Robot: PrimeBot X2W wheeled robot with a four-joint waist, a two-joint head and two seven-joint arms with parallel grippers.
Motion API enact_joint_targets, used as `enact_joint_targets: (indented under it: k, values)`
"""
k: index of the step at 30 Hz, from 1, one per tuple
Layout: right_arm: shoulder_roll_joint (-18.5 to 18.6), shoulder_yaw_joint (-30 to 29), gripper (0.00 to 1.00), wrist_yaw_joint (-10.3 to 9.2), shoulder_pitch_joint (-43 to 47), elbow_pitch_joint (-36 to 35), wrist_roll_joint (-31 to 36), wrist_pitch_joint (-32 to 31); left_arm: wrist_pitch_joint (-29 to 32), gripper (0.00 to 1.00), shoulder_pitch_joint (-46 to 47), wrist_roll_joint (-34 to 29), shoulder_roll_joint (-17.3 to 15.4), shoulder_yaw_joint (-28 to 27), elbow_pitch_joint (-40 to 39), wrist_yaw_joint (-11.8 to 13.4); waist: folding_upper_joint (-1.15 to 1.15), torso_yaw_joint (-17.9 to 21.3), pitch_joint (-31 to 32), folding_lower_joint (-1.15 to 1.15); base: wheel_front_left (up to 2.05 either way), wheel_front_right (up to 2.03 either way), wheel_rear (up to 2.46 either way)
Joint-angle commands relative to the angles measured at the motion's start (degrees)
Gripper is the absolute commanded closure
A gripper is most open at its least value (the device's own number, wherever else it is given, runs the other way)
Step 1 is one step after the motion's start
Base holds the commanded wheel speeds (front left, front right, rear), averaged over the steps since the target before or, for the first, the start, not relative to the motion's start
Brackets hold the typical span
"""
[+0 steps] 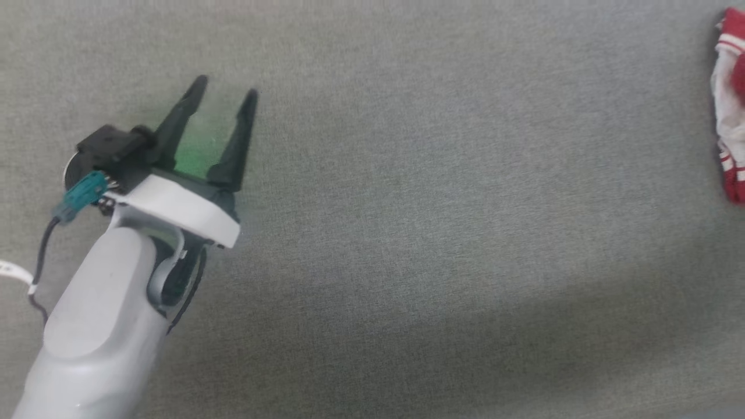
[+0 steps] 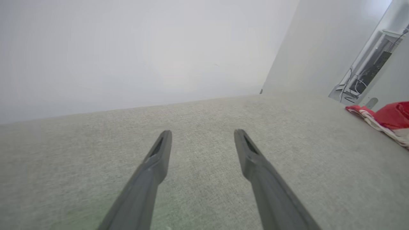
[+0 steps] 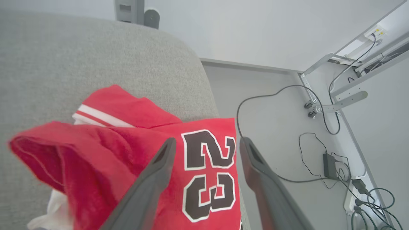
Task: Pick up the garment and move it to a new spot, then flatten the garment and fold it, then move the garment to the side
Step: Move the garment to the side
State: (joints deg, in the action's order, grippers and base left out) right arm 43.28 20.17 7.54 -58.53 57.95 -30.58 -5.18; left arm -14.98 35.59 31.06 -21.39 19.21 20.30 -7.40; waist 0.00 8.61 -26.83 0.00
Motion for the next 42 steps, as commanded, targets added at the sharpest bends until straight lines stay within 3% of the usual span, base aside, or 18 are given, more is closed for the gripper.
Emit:
enact_joint_targets:
  k: [1, 7, 13, 22, 34, 42]
  values:
    - [-0.64, 0.31, 0.00, -0.11, -0.22, -0.10, -0.53, 0.70, -0.22, 0.00, -0.98, 0.07, -0.05, -0.83, 0.01, -0.07, 0.00, 0.15, 1.17, 0.00, 0.00, 0.00, 0.00]
    - [-2.51, 1.35, 0.00, -0.11, 1.01, -1.93, -2.45, 3.74, -0.23, 0.00, -4.48, -1.75, -0.30, -4.22, -2.32, 0.11, 0.00, -0.15, 4.86, 0.00, 0.00, 0.00, 0.00]
    - [-4.80, 3.56, 0.00, -0.11, 3.80, -5.98, -3.78, 7.70, -0.24, 0.00, -9.57, -5.54, 0.40, -9.53, -4.49, 2.67, 0.00, -0.79, 9.36, 0.00, 0.00, 0.00, 0.00]
    - [-8.67, 4.38, 0.00, -0.10, 10.70, -11.03, -3.24, 14.98, -0.23, 0.00, -18.64, -7.53, 0.61, -15.01, -5.73, 3.44, 0.00, -2.40, 15.70, 0.00, 0.00, 0.00, 0.00]
    - [-12.77, -1.63, 0.00, -0.10, 23.99, -18.44, 1.26, 20.00, -0.23, 0.00, -28.14, -7.32, 0.93, -21.12, -7.83, 3.26, 0.00, -5.75, 21.08, 0.00, 0.00, 0.00, 0.00]
    - [-17.19, -9.21, 0.00, -0.10, 34.60, -25.67, 7.15, 20.38, -0.24, 0.00, -34.22, -7.45, 1.52, -25.07, -8.84, 2.78, 0.00, -6.71, 23.95, 0.00, 0.00, 0.00, 0.00]
